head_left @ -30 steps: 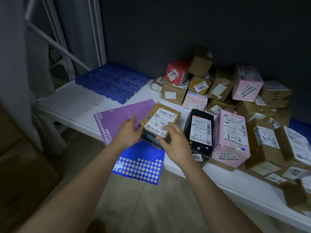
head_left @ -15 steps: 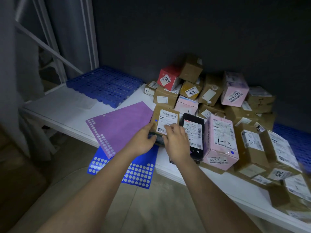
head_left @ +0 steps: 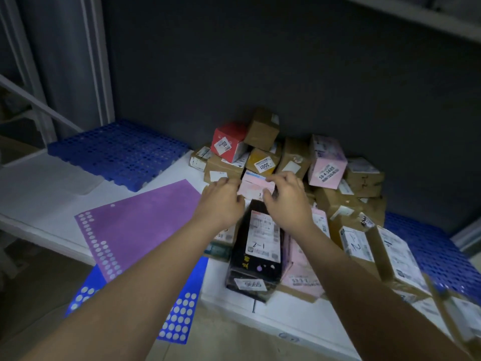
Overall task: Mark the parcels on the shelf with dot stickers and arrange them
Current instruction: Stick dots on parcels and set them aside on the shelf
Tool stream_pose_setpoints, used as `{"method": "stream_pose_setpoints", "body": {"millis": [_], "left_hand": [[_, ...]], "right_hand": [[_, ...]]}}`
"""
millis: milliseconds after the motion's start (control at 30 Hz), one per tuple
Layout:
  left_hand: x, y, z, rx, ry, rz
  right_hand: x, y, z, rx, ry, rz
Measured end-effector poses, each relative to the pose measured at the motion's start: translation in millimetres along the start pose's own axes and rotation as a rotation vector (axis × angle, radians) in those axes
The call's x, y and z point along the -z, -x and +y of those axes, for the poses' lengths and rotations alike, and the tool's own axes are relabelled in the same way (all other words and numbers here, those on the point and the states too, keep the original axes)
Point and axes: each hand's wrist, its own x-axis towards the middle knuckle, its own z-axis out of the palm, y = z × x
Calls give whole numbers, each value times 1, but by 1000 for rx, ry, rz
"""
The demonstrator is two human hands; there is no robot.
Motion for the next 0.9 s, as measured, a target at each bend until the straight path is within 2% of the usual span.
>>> {"method": "stream_pose_setpoints", "body": {"millis": [200,333,567,767,900], "left_hand": [[4,-49,9,7,-45,78],[0,-81,-12,32,-79,114],[-6,-115,-47,50,8,109],[-9,-120,-60,3,60,125],[-4,-110,-65,-11,109,142]], "right_hand": [[-5,-65,13,-242,-166,52],[-22,-111,10,-382,-190,103],[-62,-180,-14,-601,-268,167],[-72,-215,-15,-678,-337,200],[-71,-198,-14,-630,-455,290]]}}
